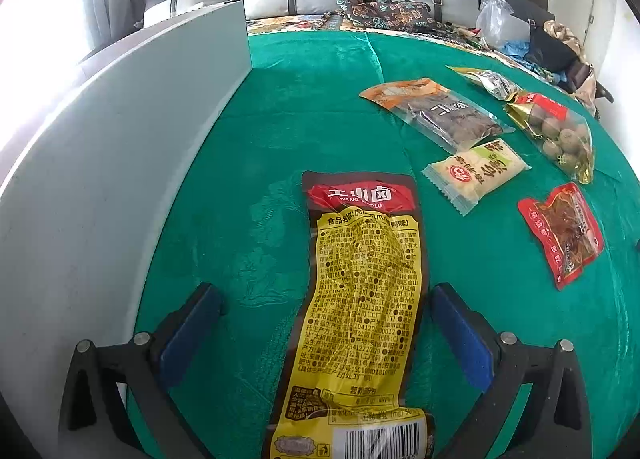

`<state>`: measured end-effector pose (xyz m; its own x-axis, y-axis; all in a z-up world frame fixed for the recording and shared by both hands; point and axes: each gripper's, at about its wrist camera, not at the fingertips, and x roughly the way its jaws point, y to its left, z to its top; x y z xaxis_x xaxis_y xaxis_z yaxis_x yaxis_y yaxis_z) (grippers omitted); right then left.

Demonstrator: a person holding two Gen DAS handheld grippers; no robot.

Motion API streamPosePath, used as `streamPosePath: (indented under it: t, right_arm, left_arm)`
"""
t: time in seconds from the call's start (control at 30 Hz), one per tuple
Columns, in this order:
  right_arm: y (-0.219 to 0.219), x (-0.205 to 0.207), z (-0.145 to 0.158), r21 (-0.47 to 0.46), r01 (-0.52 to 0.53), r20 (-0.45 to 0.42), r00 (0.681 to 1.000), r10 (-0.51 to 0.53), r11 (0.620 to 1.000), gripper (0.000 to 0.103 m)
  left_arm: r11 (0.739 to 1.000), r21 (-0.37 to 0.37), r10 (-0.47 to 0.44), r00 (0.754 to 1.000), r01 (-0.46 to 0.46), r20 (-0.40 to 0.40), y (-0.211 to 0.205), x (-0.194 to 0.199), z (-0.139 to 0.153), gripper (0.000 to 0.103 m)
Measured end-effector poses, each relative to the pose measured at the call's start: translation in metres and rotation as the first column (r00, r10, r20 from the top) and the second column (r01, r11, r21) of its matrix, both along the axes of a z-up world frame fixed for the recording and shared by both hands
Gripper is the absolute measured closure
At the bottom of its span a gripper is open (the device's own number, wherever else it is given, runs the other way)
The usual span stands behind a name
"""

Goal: Organize snacks
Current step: 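Move the right tool over the red fish packet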

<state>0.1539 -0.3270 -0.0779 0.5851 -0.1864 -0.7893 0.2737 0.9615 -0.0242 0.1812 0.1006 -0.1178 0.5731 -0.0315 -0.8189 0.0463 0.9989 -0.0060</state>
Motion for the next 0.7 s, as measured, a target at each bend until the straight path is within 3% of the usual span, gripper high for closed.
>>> streamPosePath:
  t: [0.7]
  right_arm:
    - [-0.0007, -0.0001, -0.0007, 0.0, 0.0, 0.0, 1.0, 0.0, 1.0, 0.011]
  left_arm:
    - [1.0, -0.001, 0.0, 1.0, 0.0, 0.0, 0.0003, 0.0005, 0.0001, 0.0]
